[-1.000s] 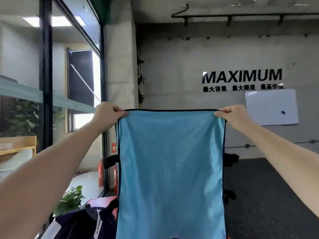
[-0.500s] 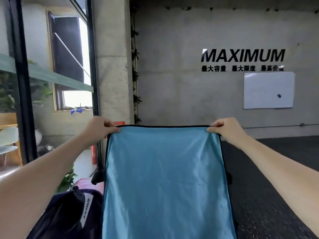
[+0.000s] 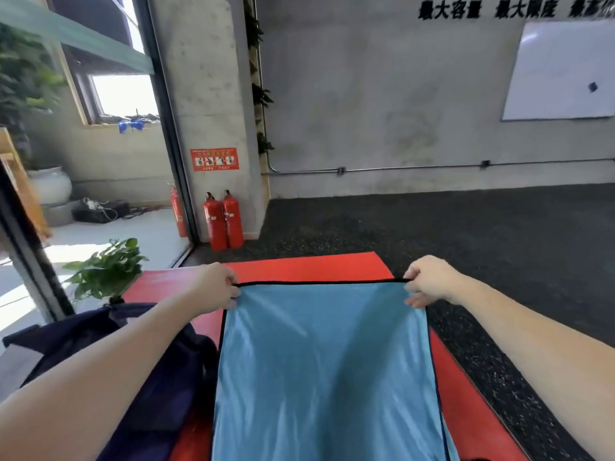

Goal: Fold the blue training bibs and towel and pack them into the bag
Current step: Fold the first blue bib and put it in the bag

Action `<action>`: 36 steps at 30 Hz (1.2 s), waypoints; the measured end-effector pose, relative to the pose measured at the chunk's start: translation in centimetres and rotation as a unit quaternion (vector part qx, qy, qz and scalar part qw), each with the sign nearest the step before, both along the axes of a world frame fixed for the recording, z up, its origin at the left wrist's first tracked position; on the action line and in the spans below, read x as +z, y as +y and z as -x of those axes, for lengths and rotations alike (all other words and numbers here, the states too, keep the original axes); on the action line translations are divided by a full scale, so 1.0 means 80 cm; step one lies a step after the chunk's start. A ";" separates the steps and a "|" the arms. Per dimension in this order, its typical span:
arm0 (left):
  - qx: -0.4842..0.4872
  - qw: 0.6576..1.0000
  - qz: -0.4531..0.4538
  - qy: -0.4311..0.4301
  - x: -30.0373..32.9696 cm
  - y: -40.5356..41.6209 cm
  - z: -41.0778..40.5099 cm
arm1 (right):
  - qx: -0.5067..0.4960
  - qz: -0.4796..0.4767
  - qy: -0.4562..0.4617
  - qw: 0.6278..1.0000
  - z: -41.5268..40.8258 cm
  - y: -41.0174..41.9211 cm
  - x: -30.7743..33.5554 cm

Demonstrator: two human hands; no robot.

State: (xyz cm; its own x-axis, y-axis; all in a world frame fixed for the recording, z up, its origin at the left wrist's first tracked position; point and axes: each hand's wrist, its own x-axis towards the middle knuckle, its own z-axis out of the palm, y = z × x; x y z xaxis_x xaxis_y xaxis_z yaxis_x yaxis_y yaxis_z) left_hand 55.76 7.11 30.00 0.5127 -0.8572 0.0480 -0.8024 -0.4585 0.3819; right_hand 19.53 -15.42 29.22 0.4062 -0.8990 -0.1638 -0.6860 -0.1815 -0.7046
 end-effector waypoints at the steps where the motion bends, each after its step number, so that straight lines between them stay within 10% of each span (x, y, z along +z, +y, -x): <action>1: 0.011 1.000 0.011 0.013 -0.002 -0.014 -0.006 | -0.011 0.001 -0.013 1.000 -0.008 -0.013 -0.005; 20: 0.020 0.903 0.415 -0.109 0.298 -0.047 -0.006 | -0.022 0.417 -0.210 0.884 -0.033 -0.028 0.280; 36: 0.001 0.985 0.174 0.002 -0.111 0.183 0.105 | 0.078 0.179 -0.001 0.981 0.111 0.181 -0.079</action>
